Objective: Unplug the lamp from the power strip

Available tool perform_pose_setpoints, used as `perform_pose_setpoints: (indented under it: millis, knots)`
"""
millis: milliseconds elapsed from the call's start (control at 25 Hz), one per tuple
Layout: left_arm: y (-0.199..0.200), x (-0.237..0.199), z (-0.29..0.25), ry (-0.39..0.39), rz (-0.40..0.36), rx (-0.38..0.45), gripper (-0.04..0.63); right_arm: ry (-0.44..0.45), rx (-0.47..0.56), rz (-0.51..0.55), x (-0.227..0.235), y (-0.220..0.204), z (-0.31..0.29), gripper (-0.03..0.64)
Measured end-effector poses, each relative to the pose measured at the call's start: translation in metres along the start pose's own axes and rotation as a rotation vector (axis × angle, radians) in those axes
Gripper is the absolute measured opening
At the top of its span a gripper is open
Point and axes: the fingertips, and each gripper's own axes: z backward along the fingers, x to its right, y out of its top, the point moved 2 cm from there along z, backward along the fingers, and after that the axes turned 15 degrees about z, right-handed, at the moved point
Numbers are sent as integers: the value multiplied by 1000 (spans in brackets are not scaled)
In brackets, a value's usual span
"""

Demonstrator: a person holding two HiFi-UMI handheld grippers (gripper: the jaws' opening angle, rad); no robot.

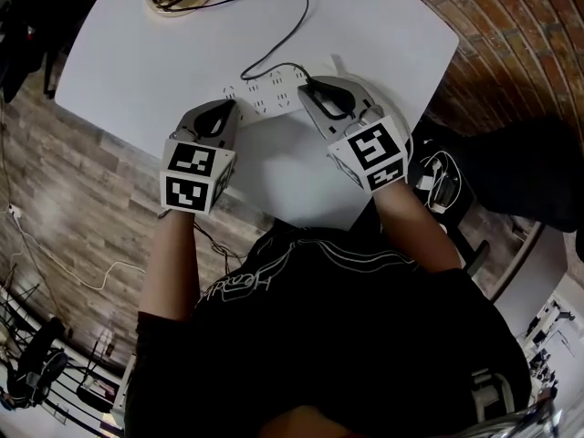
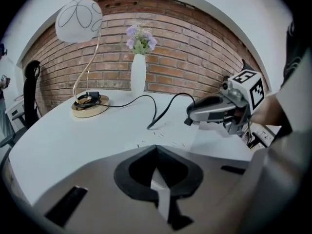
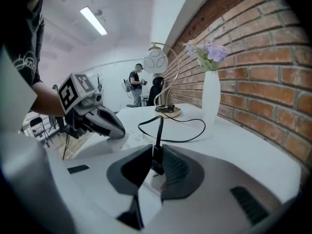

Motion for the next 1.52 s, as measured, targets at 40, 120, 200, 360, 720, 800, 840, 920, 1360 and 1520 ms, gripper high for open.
perform_pose_setpoints:
  millis: [40, 120, 200, 360, 720, 800, 840, 920, 1360, 1520]
  knots:
    - [0, 1, 0, 11, -11, -2, 2, -14, -23, 40, -2, 2, 0, 43]
    - [0, 2, 0, 36, -34, -3, 2, -40, -59, 97, -6, 4, 0, 43]
    - [-1, 3, 0, 43, -28, 1, 2, -44, -72, 117, -7, 4, 1, 43]
    - [-1, 2, 0, 22, -16, -1, 3, -1, -8, -13, -2, -1, 3, 43]
    - [-1, 3, 0, 45, -74, -22, 3, -21, 18, -22, 0, 1, 2, 38]
    - [-1, 3, 0, 51, -74, -15, 2, -43, -29, 66, -4, 6, 1, 38]
    - [-1, 2, 0, 50, -71, -12, 2, -50, -49, 99, -6, 7, 0, 38]
    - [-1, 3, 1, 53, -70, -10, 2, -49, -60, 108, -7, 8, 1, 38]
    - [-2, 4, 4, 28, -69, -8, 2, -54, 15, -98, 4, 5, 3, 32]
    - [-3, 5, 3, 40, -72, -6, 2, -97, -55, 50, -2, 8, 1, 32]
